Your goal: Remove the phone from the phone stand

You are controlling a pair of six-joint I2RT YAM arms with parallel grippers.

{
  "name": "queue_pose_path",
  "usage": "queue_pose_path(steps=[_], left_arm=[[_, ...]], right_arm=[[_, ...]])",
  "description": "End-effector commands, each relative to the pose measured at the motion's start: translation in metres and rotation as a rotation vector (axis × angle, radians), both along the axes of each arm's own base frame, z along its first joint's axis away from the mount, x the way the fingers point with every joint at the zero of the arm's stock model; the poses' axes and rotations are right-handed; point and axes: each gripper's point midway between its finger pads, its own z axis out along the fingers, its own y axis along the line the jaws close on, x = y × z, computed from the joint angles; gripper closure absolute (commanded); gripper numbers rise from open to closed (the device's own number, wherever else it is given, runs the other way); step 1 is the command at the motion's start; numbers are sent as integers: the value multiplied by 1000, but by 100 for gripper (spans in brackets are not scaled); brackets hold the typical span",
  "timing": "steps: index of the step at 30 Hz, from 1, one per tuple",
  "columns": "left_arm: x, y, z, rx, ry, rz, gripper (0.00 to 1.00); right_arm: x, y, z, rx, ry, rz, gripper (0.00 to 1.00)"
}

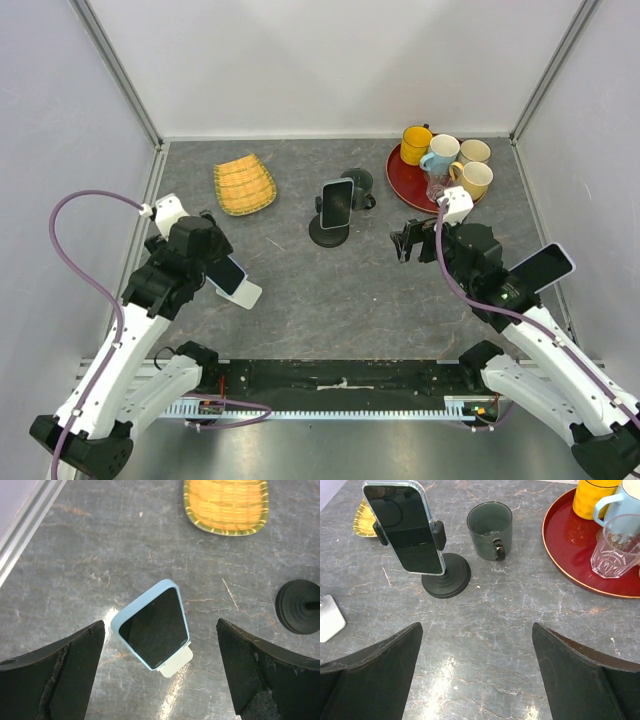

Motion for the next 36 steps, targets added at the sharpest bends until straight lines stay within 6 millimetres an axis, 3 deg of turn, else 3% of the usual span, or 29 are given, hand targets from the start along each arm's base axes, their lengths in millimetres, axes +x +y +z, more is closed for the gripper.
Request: queue_pose_path(steps=[1,6,8,9,10,12,18,23,27,36], left_arm=[[12,-4,36,104,-117,-158,0],[12,5,41,188,-170,-233,1],[16,10,28,153,-159,-253,2],[19,-1,22,107,-153,-332,2],[21,13,14,84,-136,-292,1],[28,17,9,43,-134,-310,1],[39,2,7,-18,-145,-462,0],[43,1,-12,-61,-104,-500,1],[49,-1,-21,-126,-64,-529,6],[57,-1,-18,-191,-35,-559,16]], right_arm=[[5,3,2,17,-43,0,2],[10,8,-2,-20,-24,20,2],[11,13,1,-7,-27,39,2],[11,19,1,2,-25,64,2],[9,24,0,4,-21,83,2],[7,31,0,2,-24,110,2],[0,43,-2,-24,-28,152,2],[-2,47,0,-38,-41,161,2],[-6,47,-1,-49,-53,164,2],[-14,47,-3,-56,-75,175,2]])
